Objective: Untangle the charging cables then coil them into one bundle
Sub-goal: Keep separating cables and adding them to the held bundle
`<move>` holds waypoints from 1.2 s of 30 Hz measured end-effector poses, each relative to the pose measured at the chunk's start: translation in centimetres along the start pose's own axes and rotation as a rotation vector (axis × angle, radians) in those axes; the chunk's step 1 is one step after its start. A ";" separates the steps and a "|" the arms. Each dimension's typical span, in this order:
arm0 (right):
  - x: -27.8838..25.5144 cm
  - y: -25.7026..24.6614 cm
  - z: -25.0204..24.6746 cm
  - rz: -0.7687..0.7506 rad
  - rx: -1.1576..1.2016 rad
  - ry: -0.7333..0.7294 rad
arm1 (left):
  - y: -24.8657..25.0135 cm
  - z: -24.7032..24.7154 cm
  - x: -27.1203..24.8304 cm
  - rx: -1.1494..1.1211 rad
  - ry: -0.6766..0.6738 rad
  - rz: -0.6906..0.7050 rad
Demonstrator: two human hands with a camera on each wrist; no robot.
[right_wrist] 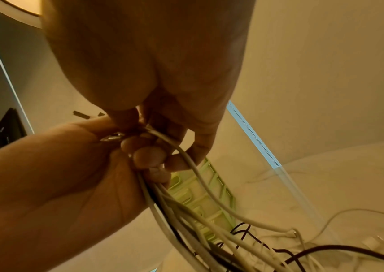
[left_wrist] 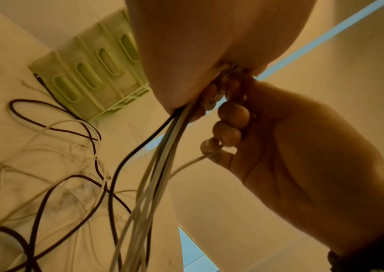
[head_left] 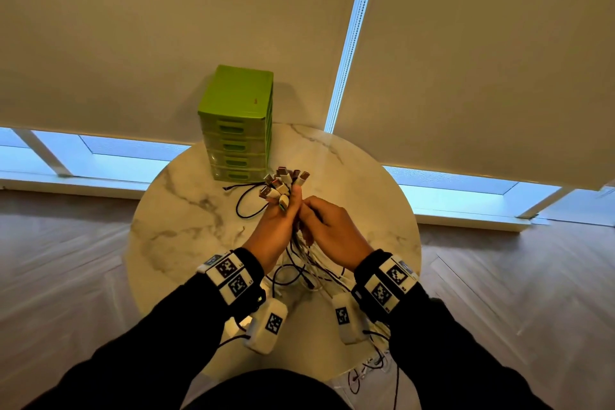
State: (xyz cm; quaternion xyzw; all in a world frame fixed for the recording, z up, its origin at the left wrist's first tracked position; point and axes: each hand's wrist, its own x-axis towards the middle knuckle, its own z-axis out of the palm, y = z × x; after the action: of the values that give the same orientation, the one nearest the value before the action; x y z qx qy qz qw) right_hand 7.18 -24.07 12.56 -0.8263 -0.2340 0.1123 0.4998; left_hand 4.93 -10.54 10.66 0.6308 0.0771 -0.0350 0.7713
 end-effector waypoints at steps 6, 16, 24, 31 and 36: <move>0.7 2.5 -0.9 0.129 -0.377 -0.284 | 1.0 -0.5 0.0 0.054 0.070 0.101; -1.1 9.5 -2.4 0.343 -0.554 -0.402 | 5.9 -3.8 1.4 -0.262 0.075 0.214; 1.0 7.4 -2.3 0.126 -0.548 0.050 | 4.7 -4.3 1.7 -0.038 0.083 0.161; 2.5 -0.1 0.0 -0.112 -0.194 0.039 | 1.4 -2.3 1.7 0.115 0.117 -0.008; 2.6 -0.4 0.9 -0.166 -0.165 -0.074 | 2.1 -2.1 1.9 -0.150 0.088 -0.060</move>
State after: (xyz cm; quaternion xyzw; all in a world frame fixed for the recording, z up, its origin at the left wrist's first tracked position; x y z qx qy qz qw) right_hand 8.95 -21.94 12.56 -0.8377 -0.3285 0.0815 0.4287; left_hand 7.00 -8.00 11.95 0.5697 0.1324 -0.0244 0.8107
